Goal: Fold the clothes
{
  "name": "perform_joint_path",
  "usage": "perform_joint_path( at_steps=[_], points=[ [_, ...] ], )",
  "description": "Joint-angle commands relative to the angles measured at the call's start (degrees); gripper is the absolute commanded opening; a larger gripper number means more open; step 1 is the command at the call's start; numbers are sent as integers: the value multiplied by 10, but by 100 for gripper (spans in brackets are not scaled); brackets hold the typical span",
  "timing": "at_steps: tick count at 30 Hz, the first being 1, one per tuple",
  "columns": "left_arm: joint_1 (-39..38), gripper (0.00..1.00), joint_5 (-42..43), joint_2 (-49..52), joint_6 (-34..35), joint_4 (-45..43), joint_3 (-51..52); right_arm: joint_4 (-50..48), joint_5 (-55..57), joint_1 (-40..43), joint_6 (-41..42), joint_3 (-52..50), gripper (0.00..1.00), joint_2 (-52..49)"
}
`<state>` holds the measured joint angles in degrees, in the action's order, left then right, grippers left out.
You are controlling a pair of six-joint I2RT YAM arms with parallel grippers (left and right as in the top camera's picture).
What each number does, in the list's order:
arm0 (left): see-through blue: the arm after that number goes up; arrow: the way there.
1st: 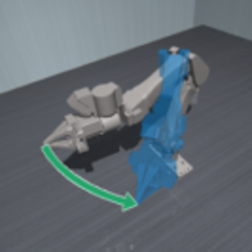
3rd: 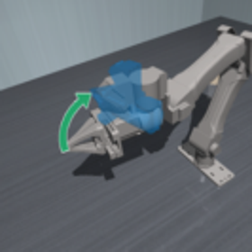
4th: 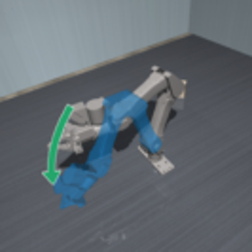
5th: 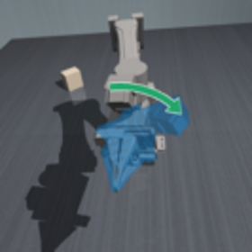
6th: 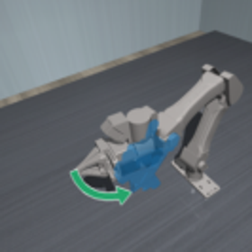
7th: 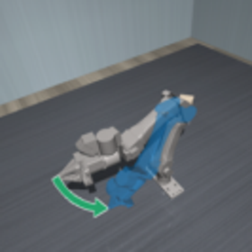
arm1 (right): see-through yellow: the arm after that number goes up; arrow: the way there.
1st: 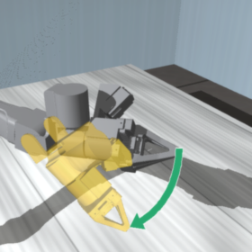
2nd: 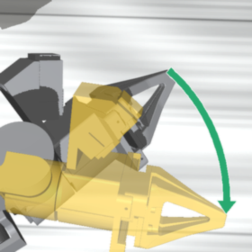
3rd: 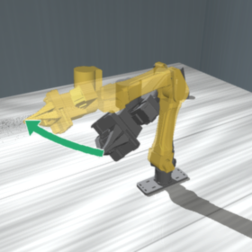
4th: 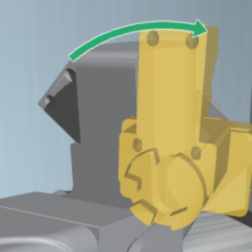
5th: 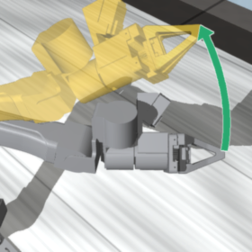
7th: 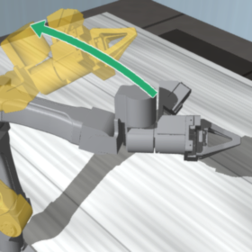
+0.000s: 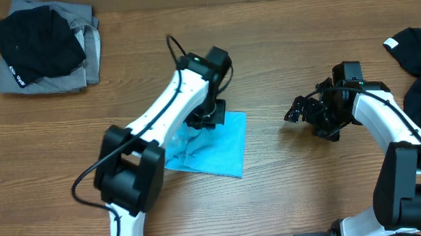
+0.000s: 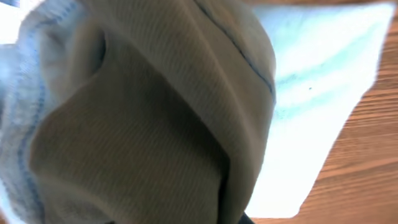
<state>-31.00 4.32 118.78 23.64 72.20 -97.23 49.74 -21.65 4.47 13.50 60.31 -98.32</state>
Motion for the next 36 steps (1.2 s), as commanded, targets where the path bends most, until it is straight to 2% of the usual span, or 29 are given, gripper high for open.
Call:
perform_joint_path(
  at_steps=[1,5,8,9,12,15,18,21,27,31,36],
  points=[
    [-13,12,28,26,8,-3,-3,-1,-5,0,5,-3,100,-2],
    [-20,15,54,28,6,-17,-3,-2,-5,0,5,-3,100,-2],
    [-25,25,82,28,-15,-33,-3,-2,-5,0,5,-3,100,-2],
    [-25,32,99,28,-30,-37,-3,-2,-5,0,5,-3,100,-2],
    [-24,41,155,28,-82,-39,-13,-2,-5,0,5,-3,100,-2],
    [-24,63,167,25,-95,-25,-32,-2,-5,0,5,-3,100,-2],
    [-24,76,167,24,-104,-3,-64,-2,-5,0,5,-3,100,-2],
    [-21,100,132,24,-108,19,-110,-2,-5,0,5,-3,100,-2],
    [16,100,40,24,-108,27,-160,0,-5,0,5,-3,100,-2],
    [52,100,45,31,-118,21,-148,-6,-5,0,5,-3,100,-2],
    [56,96,58,59,-130,9,-146,-13,-5,0,16,-3,100,-2]
  ],
)
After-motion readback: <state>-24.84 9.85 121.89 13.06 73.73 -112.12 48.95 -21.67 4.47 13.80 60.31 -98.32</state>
